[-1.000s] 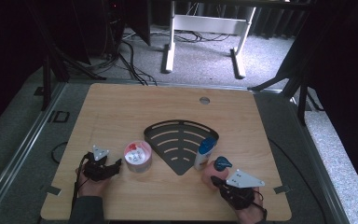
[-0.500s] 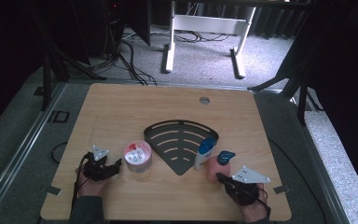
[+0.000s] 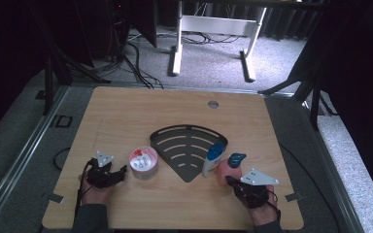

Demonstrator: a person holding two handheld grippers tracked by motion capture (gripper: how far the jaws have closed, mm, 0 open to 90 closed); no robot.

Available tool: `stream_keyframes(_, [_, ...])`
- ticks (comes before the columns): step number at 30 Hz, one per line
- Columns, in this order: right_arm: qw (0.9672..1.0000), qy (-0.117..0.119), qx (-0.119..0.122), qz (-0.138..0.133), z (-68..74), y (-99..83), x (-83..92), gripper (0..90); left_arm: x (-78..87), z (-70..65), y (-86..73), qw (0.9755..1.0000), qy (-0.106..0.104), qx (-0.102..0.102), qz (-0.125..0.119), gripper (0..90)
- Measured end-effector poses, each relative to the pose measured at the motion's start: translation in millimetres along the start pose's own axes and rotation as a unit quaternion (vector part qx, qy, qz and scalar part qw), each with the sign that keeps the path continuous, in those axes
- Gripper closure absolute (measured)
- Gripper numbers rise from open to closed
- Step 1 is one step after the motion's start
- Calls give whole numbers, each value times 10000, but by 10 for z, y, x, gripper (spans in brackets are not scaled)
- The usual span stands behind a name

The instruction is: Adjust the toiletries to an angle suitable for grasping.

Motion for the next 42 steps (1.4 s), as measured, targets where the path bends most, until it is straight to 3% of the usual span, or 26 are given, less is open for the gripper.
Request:
stream_keyframes(8, [10000, -62, -14, 37, -142, -4, -49, 900, 3, -10, -6, 10000, 22, 9, -2, 344])
stream_keyframes(15, [9996, -197, 123, 173, -285, 35, -137, 900, 4, -11, -6, 10000, 24, 9, -2, 343])
stream_keyframes(27, [9990, -364, -6, 260, -482, -26, -143, 900, 3, -12, -6, 10000, 25, 9, -2, 342])
stream_keyframes(30, [9997, -180, -113, 101, -401, 0, -99, 900, 3, -12, -6, 10000, 25, 10, -3, 342])
stream_keyframes(35, [9997, 154, 1, -175, -108, 109, -60, 900, 2, -13, -6, 10000, 25, 10, -4, 341])
stream_keyframes(42, [9983, 404, 304, -296, 169, 301, -251, 900, 1, -13, -5, 10000, 21, 9, -4, 340])
Point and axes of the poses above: each handheld gripper's, and its own axes: x roughly backward along the jaws, y roughly out of its top, z roughly to its left, the point moved 2 cm from there along -x, roughly forward along the jaws, and after that the axes turned 15 degrees about x, right-handed, at the moved point
